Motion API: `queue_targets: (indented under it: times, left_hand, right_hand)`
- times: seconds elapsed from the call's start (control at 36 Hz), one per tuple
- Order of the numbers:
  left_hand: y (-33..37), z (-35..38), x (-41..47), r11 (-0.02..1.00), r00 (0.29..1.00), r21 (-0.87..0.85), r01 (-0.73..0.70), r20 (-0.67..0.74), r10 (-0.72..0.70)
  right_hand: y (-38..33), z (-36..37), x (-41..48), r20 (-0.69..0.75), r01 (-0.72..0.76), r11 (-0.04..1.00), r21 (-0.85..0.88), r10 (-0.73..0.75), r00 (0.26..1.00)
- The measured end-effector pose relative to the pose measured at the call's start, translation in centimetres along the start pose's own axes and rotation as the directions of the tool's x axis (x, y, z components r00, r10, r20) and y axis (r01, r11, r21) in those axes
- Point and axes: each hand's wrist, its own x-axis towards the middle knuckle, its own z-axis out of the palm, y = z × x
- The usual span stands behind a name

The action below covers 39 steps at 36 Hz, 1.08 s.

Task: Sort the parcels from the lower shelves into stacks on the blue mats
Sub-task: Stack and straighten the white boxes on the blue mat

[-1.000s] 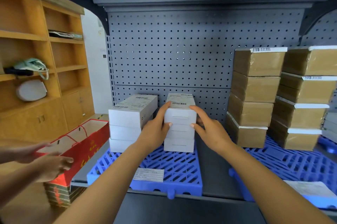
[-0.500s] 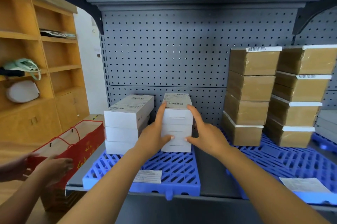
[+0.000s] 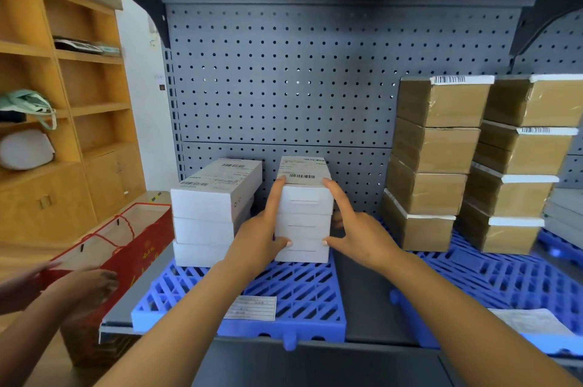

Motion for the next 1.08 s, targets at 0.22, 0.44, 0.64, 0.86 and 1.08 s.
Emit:
queue_targets:
  times: [0.22, 0.44, 0.64, 0.86, 1.08]
  left_hand:
    - [0.2, -0.5, -0.3, 1.000, 1.000, -0.013, 0.015, 0.021, -0.015]
    - [1.6, -0.6, -0.3, 0.996, 1.000, 0.086, 0.014, 0.026, -0.016]
    - [3.5, -4.1, -0.7, 0.975, 0.993, 0.197, -0.104, -0.038, 0.113]
    - [2.4, -9.8, -2.4, 0.920, 0.961, 0.328, -0.213, -0.102, 0.258]
    - [-2.4, -12.5, -3.7, 0.932, 0.976, 0.359, -0.058, -0.174, 0.127]
  right_hand:
    - [-0.1, -0.1, -0.1, 0.013, -0.003, 1.000, 0.006, 0.003, 1.000]
    - [-0.9, -1.2, -0.6, -0.054, 0.047, 0.985, -0.168, -0.057, 0.997]
    - [-2.9, -3.1, -1.4, -0.145, 0.192, 0.954, -0.229, -0.229, 0.963]
    - [-6.6, -3.7, -1.5, -0.151, 0.265, 0.940, -0.218, -0.300, 0.942]
    - [-10.4, -0.7, -0.7, 0.005, 0.259, 0.964, -0.054, -0.259, 0.966]
